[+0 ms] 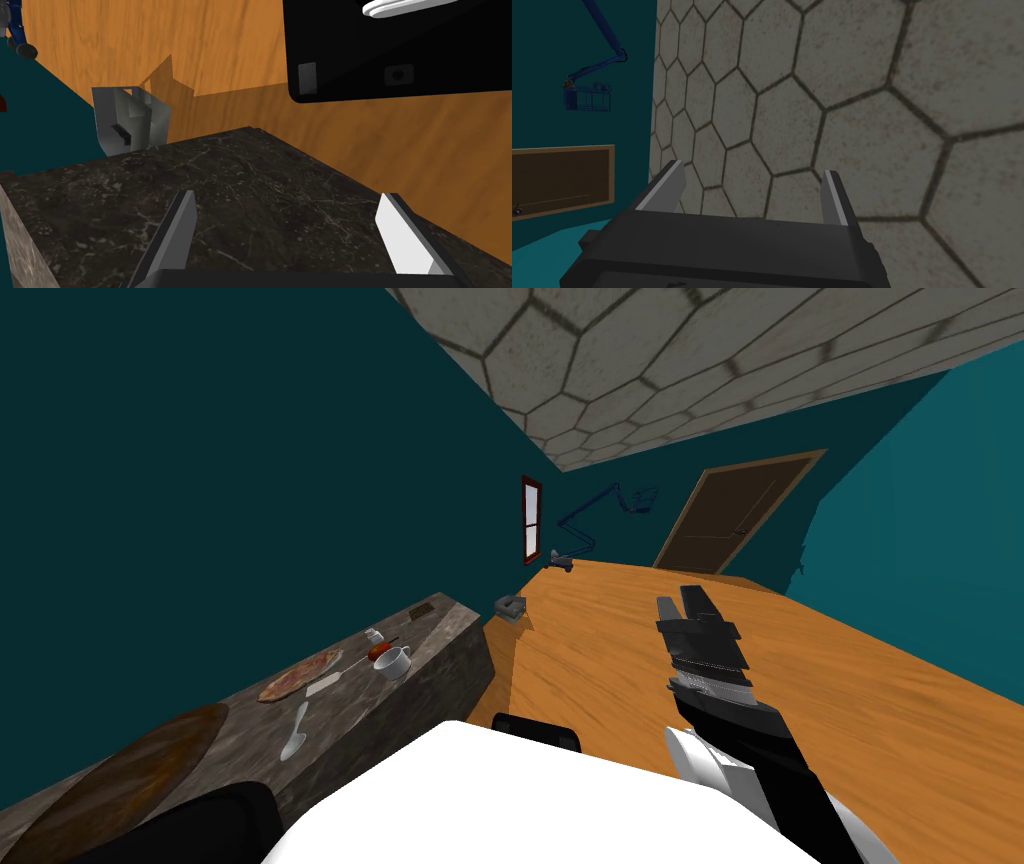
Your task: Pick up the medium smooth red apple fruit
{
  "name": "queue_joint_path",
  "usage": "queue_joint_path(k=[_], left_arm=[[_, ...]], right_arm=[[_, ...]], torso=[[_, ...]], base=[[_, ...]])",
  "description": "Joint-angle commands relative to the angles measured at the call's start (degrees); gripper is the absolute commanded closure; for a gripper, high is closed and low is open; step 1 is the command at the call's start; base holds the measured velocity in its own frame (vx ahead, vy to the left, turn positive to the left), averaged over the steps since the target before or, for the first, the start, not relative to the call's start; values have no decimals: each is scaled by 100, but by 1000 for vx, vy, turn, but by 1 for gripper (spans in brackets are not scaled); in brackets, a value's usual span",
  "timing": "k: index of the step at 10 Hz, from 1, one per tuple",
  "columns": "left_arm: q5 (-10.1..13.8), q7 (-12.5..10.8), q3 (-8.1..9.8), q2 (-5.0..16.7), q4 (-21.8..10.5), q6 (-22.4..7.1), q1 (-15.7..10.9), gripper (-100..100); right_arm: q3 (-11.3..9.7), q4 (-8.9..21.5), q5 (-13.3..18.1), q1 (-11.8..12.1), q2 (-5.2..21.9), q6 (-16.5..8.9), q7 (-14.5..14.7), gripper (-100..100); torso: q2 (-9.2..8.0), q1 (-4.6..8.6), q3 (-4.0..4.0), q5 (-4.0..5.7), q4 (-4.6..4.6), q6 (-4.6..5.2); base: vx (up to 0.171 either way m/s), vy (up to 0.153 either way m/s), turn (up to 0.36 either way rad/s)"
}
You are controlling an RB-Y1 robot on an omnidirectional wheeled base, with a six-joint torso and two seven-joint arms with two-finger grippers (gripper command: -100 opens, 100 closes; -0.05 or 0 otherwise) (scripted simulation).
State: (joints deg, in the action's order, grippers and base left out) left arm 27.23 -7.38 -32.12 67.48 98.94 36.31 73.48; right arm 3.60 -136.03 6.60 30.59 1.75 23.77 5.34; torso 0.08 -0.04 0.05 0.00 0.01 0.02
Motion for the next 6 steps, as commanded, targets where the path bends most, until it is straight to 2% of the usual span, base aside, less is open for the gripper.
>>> queue_joint_path(k=[1,2,3,6], left_arm=[[173,32,-66,286,-163,63,193,-100],[173,32,-66,439,-163,63,193,-100],[319,78,-108,615,-292,70,316,-100],[461,129,-134,1156,-417,77,425,-100]], right_arm=[[0,0,0,0,0,0,0,0],[0,0,0,0,0,0,0,0],[0,0,0,0,0,0,0,0],[0,0,0,0,0,0,0,0]], torso=[[0,0,0,0,0,0],[0,-2,0,0,0,1],[-1,-4,0,-1,0,0],[1,-12,1,-3,0,3]], base=[[26,9,-110],[21,13,-54],[30,18,-136],[22,29,-91]])
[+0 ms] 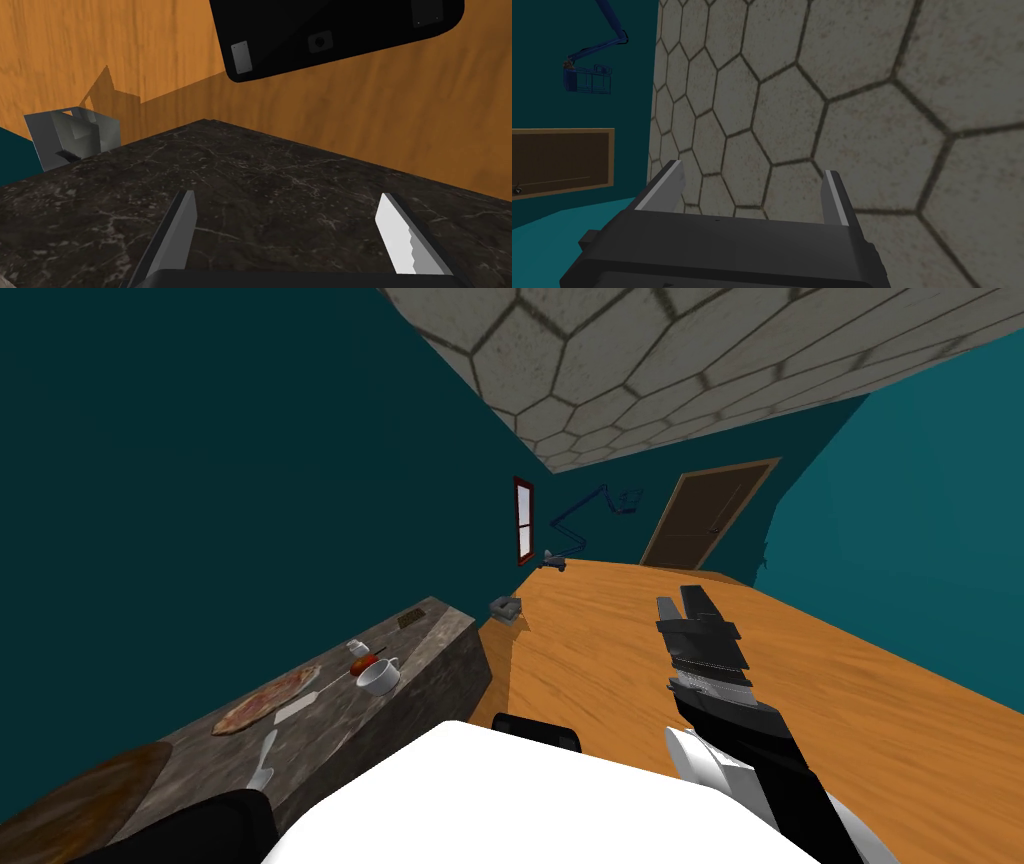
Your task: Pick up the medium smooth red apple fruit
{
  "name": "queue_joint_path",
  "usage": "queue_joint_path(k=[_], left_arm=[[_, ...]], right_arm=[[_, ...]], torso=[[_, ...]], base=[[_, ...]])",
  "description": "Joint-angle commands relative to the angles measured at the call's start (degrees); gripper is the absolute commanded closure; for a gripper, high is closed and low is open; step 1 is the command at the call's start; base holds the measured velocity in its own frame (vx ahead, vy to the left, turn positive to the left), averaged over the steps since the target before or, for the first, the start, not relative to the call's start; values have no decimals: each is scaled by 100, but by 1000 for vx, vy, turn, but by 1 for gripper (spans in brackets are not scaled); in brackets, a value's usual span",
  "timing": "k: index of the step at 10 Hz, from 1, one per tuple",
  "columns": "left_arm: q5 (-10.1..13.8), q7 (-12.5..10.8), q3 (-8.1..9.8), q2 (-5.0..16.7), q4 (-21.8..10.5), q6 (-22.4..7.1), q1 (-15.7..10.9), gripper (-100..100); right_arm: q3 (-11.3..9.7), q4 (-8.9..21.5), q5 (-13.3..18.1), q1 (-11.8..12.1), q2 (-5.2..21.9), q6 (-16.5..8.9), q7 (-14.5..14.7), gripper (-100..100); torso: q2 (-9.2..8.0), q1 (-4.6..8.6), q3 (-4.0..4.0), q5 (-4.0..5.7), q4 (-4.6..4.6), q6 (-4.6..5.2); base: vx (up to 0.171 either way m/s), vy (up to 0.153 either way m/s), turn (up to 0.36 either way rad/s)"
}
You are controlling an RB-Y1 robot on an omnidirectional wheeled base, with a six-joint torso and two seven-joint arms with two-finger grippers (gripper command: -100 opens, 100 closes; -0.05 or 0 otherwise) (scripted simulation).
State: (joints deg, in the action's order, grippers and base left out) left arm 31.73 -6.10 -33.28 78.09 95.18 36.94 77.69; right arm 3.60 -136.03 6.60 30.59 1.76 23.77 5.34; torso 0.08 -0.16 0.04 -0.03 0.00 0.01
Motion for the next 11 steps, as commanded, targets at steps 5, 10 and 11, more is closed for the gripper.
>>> queue_joint_path(k=[5,10,11], left_arm=[[411,178,-11,945,-387,46,254,-100],[765,363,80,1823,-683,89,417,-100],[765,363,80,1952,-683,89,417,-100]], right_arm=[[0,0,0,0,0,0,0,0],[0,0,0,0,0,0,0,0],[0,0,0,0,1,0,0,0]], torso=[[2,-5,1,-2,0,0],[3,-7,2,-2,1,3],[10,-19,5,-5,2,4]], base=[[22,48,-114],[22,59,-131],[23,79,-92]])
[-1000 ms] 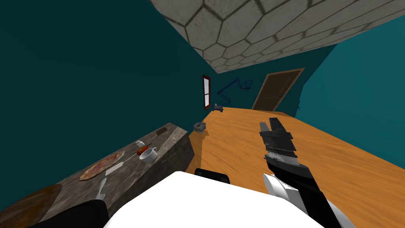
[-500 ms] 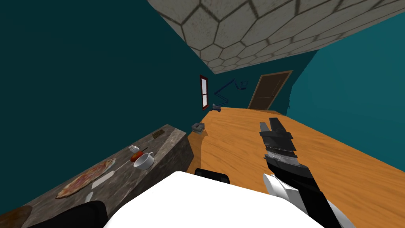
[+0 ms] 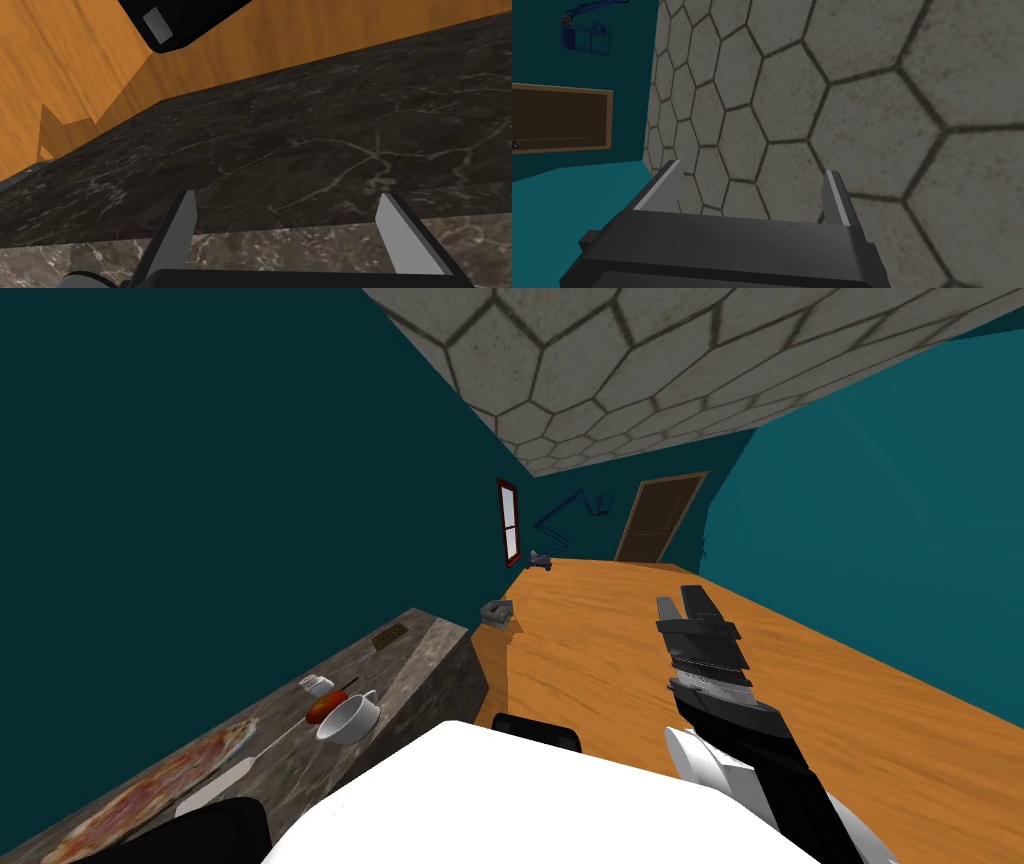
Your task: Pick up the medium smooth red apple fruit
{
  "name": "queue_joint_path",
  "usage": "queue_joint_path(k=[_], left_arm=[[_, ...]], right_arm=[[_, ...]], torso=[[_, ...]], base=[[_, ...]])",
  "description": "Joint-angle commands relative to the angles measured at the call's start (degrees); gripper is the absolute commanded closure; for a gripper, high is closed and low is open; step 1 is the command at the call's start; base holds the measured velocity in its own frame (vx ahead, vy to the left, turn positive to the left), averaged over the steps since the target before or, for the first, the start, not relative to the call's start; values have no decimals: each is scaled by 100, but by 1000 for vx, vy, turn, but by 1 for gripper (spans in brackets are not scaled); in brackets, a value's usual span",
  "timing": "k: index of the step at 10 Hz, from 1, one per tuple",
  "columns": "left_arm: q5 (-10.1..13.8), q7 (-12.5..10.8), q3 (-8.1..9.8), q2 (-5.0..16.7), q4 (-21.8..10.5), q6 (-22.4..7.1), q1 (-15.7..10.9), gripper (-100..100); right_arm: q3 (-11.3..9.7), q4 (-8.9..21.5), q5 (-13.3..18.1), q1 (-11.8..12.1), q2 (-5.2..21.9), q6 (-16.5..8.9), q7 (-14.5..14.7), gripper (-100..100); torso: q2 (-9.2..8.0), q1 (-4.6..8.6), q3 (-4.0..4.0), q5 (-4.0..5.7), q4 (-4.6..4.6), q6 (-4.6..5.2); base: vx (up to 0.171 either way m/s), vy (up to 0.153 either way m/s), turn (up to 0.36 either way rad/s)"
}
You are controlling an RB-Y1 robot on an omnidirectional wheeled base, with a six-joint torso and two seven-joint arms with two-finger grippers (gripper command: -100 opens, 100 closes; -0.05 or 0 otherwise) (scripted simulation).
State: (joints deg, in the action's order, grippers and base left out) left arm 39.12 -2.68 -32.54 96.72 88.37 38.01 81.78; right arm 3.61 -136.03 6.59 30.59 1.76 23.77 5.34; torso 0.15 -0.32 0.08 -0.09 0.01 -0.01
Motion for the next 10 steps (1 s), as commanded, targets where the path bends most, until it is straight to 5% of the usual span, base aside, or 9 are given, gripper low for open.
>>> queue_joint_path(k=[1,10], left_arm=[[133,79,45,286,-89,-2,50,-100],[627,334,272,1644,-477,91,215,-100]], right_arm=[[0,0,0,0,0,0,0,0],[0,0,0,0,0,0,0,0]], torso=[[0,0,0,0,0,0],[3,18,2,4,1,1]], base=[[12,74,-136],[21,57,-122]])
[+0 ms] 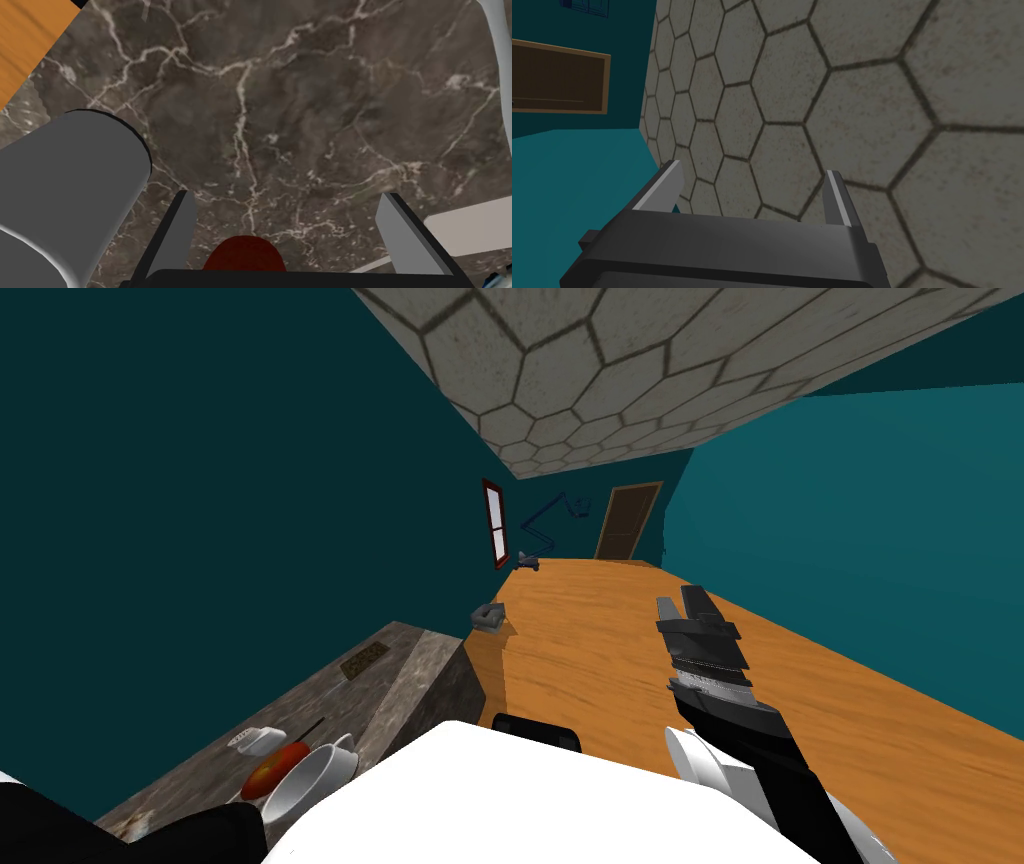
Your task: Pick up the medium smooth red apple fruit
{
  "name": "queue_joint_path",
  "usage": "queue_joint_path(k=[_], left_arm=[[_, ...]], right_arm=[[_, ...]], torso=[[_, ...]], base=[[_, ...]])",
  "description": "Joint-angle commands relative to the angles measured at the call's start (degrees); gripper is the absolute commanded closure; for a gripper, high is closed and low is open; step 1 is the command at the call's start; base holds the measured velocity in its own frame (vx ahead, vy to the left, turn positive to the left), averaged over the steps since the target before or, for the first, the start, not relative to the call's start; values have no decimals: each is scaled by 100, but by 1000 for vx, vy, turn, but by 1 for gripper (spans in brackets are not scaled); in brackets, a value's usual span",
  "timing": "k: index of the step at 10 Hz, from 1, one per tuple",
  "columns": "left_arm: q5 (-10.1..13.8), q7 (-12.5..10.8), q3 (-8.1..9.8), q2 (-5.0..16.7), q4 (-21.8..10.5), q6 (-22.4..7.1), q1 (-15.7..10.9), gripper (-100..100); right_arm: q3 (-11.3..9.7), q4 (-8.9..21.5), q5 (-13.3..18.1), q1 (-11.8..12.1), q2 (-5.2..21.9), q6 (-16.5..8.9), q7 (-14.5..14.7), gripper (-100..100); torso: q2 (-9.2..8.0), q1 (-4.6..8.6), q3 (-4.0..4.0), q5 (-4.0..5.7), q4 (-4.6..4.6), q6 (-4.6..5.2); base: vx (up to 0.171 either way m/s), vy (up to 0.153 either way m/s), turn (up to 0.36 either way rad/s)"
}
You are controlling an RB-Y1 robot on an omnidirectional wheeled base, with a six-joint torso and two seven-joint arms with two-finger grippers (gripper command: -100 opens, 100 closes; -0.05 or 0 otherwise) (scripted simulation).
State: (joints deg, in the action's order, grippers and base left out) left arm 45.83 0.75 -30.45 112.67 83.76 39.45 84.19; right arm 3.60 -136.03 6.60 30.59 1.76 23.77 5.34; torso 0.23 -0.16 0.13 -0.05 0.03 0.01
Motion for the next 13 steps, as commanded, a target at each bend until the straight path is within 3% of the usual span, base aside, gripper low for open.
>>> queue_joint_path(k=[1,3,4,5,6,11,12,13], left_arm=[[8,14,94,190,-54,-41,-15,-100],[77,41,139,382,-110,-24,-8,-100],[12,12,158,299,-100,-52,-8,-100],[12,9,165,308,-104,-56,-9,0],[-120,24,241,113,2,-289,-88,-100],[-429,60,419,-342,249,-835,-271,-100],[-351,73,378,-257,212,-721,-238,-100],[-362,72,384,-269,217,-749,-242,100]], right_arm=[[0,0,0,0,0,0,0,0],[0,0,0,0,0,0,0,0],[0,0,0,1,0,0,0,0],[0,0,0,1,0,0,0,0],[0,0,0,0,0,0,0,0],[0,0,0,0,0,0,0,0],[0,0,0,0,0,0,0,0],[0,0,0,0,0,0,0,0]], torso=[[0,0,0,0,0,0],[4,-1,2,-1,1,-3],[5,3,3,0,1,-4],[-4,12,-3,1,-1,-8],[-12,18,-8,3,-3,-8],[-23,11,-14,1,-6,-8],[-23,10,-14,1,-6,-8],[-21,15,-13,2,-6,-8]], base=[[44,54,-147],[45,46,-84],[23,18,-19],[0,0,0],[3,23,-63],[-6,30,-46],[-4,15,-12],[0,0,0]])
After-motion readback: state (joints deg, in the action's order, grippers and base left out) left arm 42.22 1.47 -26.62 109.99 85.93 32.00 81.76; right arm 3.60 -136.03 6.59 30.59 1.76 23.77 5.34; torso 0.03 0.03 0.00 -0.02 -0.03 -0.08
